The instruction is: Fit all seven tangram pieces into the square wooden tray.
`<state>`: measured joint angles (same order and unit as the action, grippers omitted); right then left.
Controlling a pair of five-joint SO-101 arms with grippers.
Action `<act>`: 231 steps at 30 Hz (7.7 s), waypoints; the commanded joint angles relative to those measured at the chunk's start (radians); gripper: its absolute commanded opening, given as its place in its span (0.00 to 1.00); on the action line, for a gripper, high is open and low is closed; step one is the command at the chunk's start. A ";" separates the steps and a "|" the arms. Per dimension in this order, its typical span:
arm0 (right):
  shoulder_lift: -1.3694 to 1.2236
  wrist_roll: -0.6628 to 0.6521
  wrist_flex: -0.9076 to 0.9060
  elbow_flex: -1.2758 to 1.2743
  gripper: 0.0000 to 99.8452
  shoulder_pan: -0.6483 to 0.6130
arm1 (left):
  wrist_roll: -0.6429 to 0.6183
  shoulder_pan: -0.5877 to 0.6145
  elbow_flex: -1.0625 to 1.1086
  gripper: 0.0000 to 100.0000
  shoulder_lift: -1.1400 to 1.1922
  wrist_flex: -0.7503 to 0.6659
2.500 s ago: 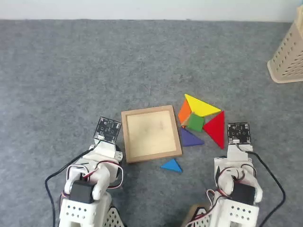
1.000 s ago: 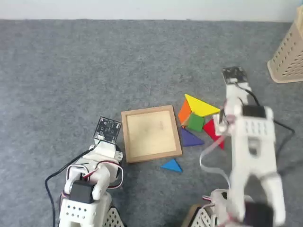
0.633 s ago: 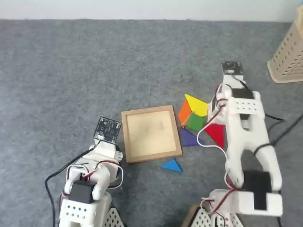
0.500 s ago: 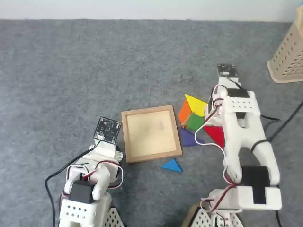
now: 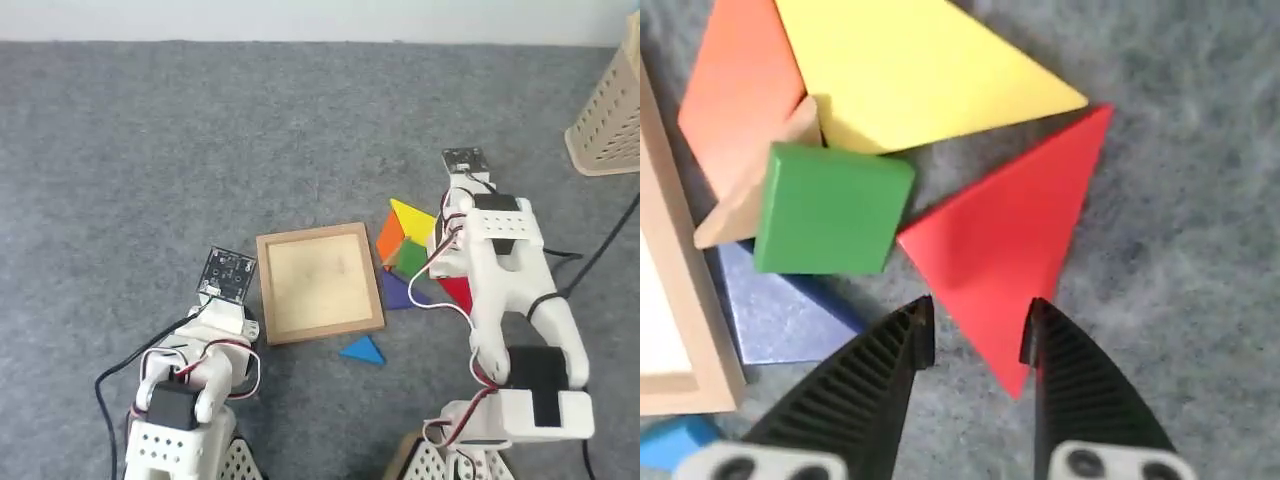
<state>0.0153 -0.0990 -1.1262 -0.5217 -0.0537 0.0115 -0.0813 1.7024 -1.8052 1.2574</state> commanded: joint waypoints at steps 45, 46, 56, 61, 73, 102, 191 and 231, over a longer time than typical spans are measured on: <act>-0.170 0.084 0.012 0.189 0.23 -0.010 | -0.006 0.003 -0.018 0.01 -0.020 0.006; -0.157 0.097 0.004 0.189 0.23 0.012 | -0.006 0.003 -0.018 0.01 -0.020 0.006; -0.108 0.049 -0.024 0.192 0.23 0.076 | -0.006 0.003 -0.018 0.01 -0.020 0.006; 0.007 0.052 -0.027 0.157 0.23 0.022 | -0.006 0.003 -0.018 0.01 -0.020 0.006; -0.154 -0.002 -0.016 0.195 0.41 0.016 | -0.006 0.003 -0.018 0.01 -0.020 0.006; -0.329 0.259 -0.004 0.296 0.41 0.007 | -0.006 0.003 -0.018 0.01 -0.020 0.006; -0.357 0.143 0.012 0.275 0.32 0.019 | -0.006 0.003 -0.018 0.01 -0.020 0.006; -0.091 0.118 -0.018 0.189 0.24 0.002 | -0.006 0.003 -0.018 0.01 -0.020 0.006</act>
<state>-0.0445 0.0054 -1.1722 -0.3621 -0.0629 0.0115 -0.0813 1.7024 -1.8052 1.2574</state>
